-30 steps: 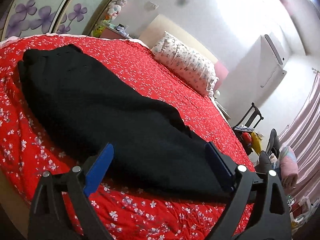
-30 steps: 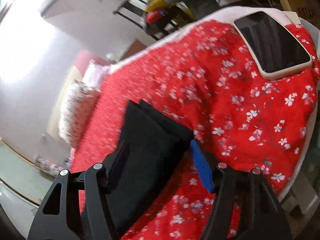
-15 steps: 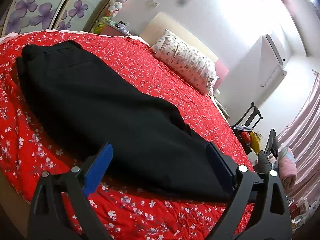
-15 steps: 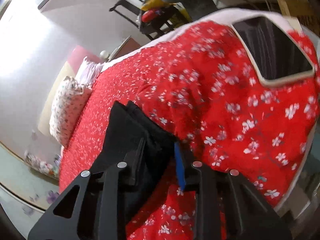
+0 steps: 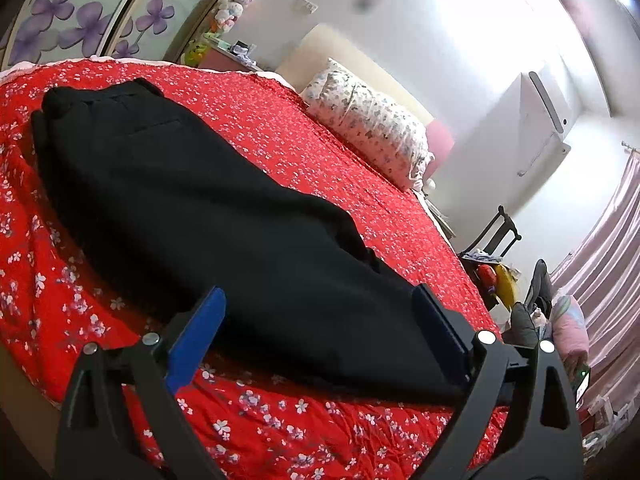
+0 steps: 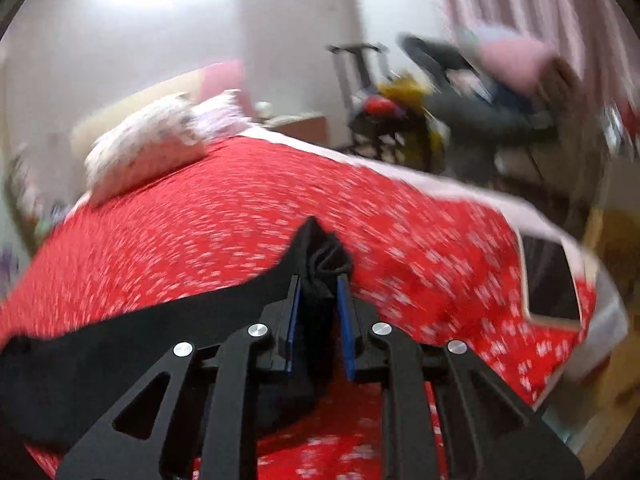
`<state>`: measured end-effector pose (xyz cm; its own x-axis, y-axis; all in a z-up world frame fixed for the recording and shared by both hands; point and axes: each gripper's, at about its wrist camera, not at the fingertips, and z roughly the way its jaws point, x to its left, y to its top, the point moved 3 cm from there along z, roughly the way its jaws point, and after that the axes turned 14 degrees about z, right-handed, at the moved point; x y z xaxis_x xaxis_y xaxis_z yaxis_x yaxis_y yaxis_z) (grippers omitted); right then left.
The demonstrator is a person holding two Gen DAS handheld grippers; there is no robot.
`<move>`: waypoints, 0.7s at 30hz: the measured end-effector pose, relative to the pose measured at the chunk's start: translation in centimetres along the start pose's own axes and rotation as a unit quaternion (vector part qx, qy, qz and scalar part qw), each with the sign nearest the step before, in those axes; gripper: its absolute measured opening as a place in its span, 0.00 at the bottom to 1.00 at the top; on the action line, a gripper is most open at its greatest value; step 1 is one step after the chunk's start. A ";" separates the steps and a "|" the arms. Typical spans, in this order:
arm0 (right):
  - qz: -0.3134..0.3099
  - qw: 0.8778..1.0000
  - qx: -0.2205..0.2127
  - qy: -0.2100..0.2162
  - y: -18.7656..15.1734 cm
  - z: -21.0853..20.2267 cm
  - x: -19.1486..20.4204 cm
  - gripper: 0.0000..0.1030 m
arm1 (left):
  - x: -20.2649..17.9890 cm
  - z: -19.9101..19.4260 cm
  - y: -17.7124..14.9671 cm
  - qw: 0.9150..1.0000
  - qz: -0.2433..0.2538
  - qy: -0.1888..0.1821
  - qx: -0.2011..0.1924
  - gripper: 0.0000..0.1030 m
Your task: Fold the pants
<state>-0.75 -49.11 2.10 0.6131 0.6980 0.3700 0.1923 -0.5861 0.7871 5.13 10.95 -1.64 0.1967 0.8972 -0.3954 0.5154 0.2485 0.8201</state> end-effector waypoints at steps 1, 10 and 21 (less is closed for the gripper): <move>-0.016 1.000 -0.001 0.010 -0.2 -0.2 0.9 0.17 | 0.1 0.0 0.0 1.000 -0.001 -0.001 -0.001 0.91; -0.033 0.988 0.068 0.137 -2.7 -0.9 9.6 0.14 | 0.6 -0.3 0.0 1.000 -0.014 -0.011 -0.002 0.92; 0.017 0.952 0.175 0.250 -6.8 -1.5 19.6 0.14 | 1.2 -0.7 0.1 0.999 -0.030 -0.022 -0.008 0.92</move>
<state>8.79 -30.76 4.77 0.1980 0.7339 0.6498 0.4762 -0.6514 0.5907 4.83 12.30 -1.72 0.2027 0.8639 -0.4610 0.5134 0.3072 0.8013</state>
